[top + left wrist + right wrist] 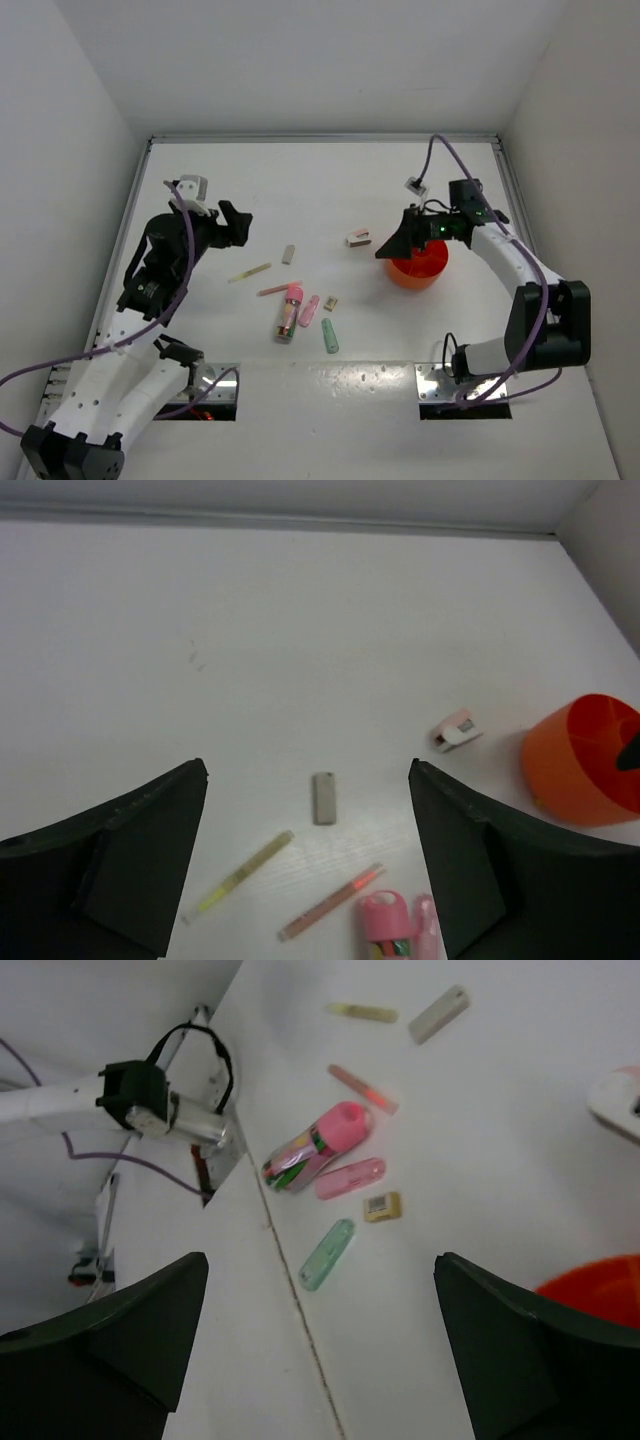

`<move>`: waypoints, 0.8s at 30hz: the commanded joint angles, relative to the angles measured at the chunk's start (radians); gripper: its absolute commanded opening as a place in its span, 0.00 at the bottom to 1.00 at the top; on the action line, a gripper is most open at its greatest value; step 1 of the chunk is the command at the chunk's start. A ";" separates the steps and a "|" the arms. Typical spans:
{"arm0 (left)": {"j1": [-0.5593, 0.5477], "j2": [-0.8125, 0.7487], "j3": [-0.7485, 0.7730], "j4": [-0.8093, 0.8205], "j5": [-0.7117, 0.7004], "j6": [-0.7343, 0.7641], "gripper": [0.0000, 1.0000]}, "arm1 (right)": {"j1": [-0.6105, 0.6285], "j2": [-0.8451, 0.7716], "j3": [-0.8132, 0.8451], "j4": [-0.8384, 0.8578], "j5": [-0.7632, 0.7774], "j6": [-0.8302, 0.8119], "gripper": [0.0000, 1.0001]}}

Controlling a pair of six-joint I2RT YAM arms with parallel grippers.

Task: Sort the stationery into containers
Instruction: Pick up the stationery from the center of the board.

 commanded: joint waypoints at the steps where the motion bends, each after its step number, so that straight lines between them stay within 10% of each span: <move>1: -0.017 -0.007 0.067 -0.134 0.104 -0.092 0.90 | 0.109 0.022 0.017 -0.043 -0.001 -0.047 0.96; 4: -0.095 0.071 0.117 -0.291 0.138 -0.160 0.90 | 0.169 0.041 0.061 -0.055 0.129 -0.047 0.94; 9: -0.354 0.197 0.175 -0.464 -0.058 -0.223 0.39 | 0.252 0.079 0.113 -0.017 0.335 0.034 0.55; 11: -0.424 0.295 0.196 -0.510 -0.078 -0.250 0.33 | 0.261 0.090 0.113 0.037 0.432 0.086 0.34; 17: -0.703 0.548 0.301 -0.642 -0.346 -0.370 0.62 | 0.247 -0.068 0.091 0.167 0.739 0.121 0.74; 24: -0.715 0.733 0.333 -0.666 -0.405 -0.404 0.82 | 0.238 -0.209 0.038 0.200 0.816 0.131 0.79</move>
